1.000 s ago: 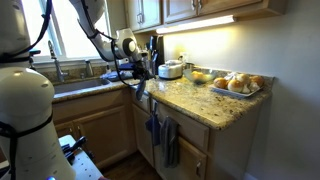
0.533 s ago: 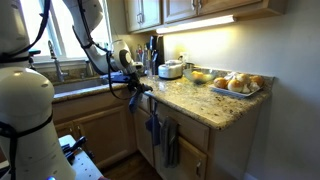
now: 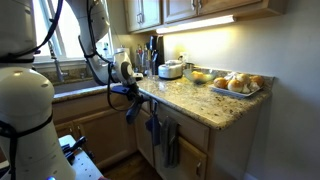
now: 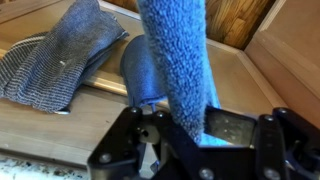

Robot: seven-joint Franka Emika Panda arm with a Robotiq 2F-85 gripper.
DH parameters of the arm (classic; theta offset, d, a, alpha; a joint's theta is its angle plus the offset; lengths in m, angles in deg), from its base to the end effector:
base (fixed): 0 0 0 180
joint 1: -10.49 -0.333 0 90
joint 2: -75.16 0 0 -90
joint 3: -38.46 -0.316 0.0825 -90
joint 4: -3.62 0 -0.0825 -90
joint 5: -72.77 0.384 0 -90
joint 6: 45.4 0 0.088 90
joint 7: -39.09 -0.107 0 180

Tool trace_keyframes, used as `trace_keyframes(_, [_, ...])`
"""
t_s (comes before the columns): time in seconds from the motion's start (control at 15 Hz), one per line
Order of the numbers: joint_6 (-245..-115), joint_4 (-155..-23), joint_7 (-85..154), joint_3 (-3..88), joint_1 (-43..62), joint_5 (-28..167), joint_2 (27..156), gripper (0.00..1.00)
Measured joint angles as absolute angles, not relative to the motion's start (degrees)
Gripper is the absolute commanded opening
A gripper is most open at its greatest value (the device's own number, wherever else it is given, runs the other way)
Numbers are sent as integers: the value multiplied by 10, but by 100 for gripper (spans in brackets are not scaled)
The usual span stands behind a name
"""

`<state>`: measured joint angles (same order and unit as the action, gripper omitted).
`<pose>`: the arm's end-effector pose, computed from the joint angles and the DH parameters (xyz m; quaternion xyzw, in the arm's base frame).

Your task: Take the mitten off the counter top and hang it on the drawer

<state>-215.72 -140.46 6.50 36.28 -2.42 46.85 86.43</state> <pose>0.4596 0.1555 0.2290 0.9878 0.0639 0.1422 0.0057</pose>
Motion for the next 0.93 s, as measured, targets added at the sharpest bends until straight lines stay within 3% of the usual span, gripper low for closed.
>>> trace_keyframes(0.93, [-2176, -1403, 5, 410, -49, 392, 904, 3])
